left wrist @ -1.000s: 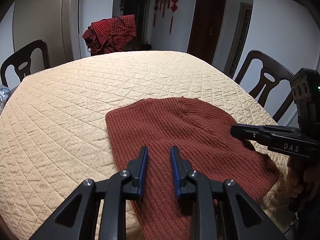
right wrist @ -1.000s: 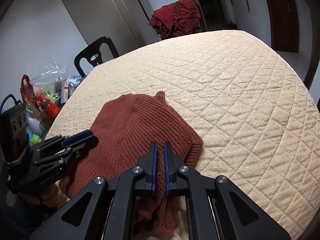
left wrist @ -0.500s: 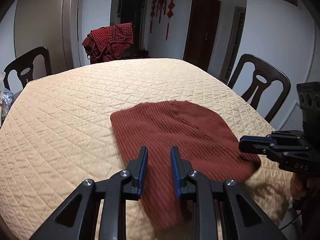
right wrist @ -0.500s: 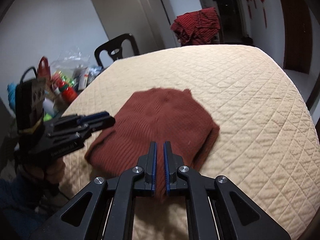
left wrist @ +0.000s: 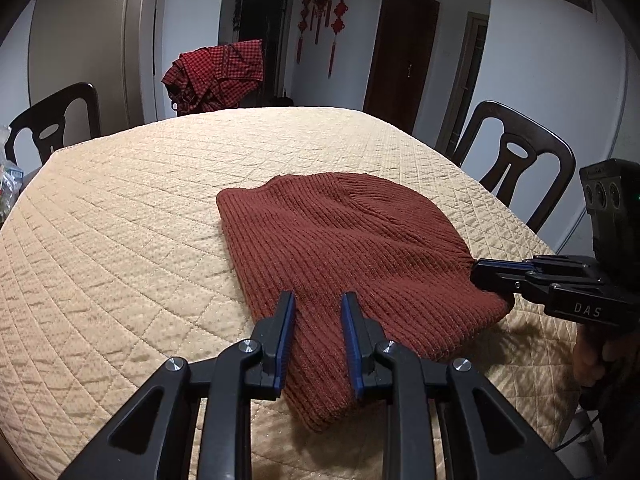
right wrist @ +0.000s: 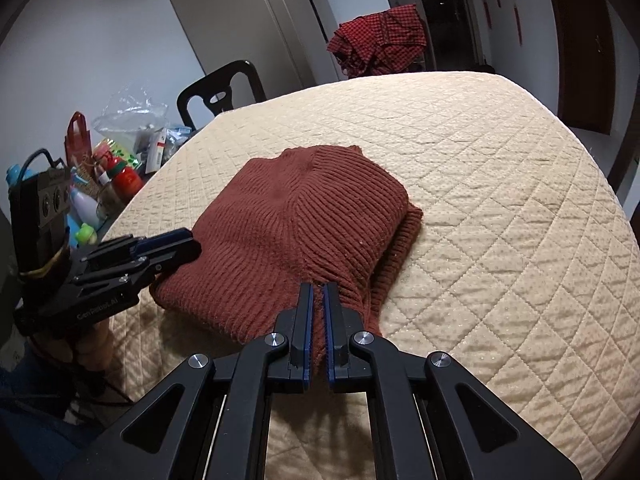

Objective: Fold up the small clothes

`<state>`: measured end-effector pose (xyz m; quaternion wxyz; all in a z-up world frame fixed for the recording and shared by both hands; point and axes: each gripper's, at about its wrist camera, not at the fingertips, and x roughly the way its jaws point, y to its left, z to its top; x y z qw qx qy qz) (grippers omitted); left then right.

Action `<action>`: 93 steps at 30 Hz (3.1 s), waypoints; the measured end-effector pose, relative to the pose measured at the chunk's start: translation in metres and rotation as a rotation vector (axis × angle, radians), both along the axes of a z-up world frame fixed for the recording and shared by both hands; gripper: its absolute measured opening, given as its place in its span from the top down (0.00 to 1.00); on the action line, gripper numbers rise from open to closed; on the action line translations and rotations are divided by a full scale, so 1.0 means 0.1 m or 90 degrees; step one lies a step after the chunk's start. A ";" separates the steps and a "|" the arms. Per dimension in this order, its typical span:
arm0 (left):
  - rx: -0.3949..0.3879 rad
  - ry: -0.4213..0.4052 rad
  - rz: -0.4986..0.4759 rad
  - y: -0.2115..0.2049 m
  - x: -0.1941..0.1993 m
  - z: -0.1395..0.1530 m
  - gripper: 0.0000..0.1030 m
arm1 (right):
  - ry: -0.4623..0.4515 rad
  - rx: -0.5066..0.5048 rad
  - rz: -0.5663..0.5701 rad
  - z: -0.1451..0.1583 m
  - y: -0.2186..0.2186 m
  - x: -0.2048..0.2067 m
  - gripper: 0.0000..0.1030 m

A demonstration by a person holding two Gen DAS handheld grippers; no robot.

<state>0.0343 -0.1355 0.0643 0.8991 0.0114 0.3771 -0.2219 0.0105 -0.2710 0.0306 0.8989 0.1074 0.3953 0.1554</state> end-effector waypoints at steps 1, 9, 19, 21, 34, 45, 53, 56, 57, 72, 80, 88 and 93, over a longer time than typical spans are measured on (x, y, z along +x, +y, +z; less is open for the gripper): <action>0.002 -0.001 0.002 0.00 0.00 0.00 0.75 | -0.001 0.002 -0.003 0.00 -0.01 0.01 0.97; 0.005 0.006 0.009 0.00 0.00 0.03 0.74 | 0.004 0.019 -0.005 0.10 0.00 -0.02 0.94; -0.001 0.006 -0.062 -0.16 -0.23 0.20 0.74 | 0.005 -0.020 0.060 0.10 0.22 -0.15 0.94; 0.011 0.015 -0.076 -0.24 -0.26 0.12 0.74 | 0.023 -0.013 0.047 0.02 0.18 -0.11 0.94; 0.030 0.017 -0.081 -0.36 -0.19 0.03 0.74 | 0.038 0.016 0.040 -0.03 0.08 -0.08 0.94; 0.007 -0.005 -0.003 -0.07 -0.01 0.23 0.73 | -0.016 0.056 0.022 0.21 0.01 -0.07 0.84; 0.022 0.018 0.020 -0.05 0.08 0.10 0.73 | 0.012 0.068 -0.013 0.09 -0.11 0.06 0.84; 0.018 0.019 0.026 -0.02 0.09 0.10 0.68 | 0.015 0.068 -0.029 0.11 -0.16 0.08 0.84; 0.017 0.020 0.028 -0.01 0.10 0.10 0.65 | 0.018 0.072 -0.036 0.11 -0.18 0.09 0.82; -0.088 0.088 0.061 0.25 0.32 -0.14 0.46 | 0.073 0.200 -0.102 -0.16 -0.59 0.55 0.44; -0.100 0.099 0.055 0.28 0.35 -0.21 0.43 | 0.083 0.230 -0.069 -0.25 -0.59 0.79 0.44; -0.104 0.100 0.055 0.25 0.34 -0.21 0.43 | 0.102 0.271 -0.007 -0.28 -0.53 0.67 0.44; -0.108 0.108 0.049 0.26 0.32 -0.22 0.43 | 0.106 0.249 0.027 -0.27 -0.40 0.51 0.44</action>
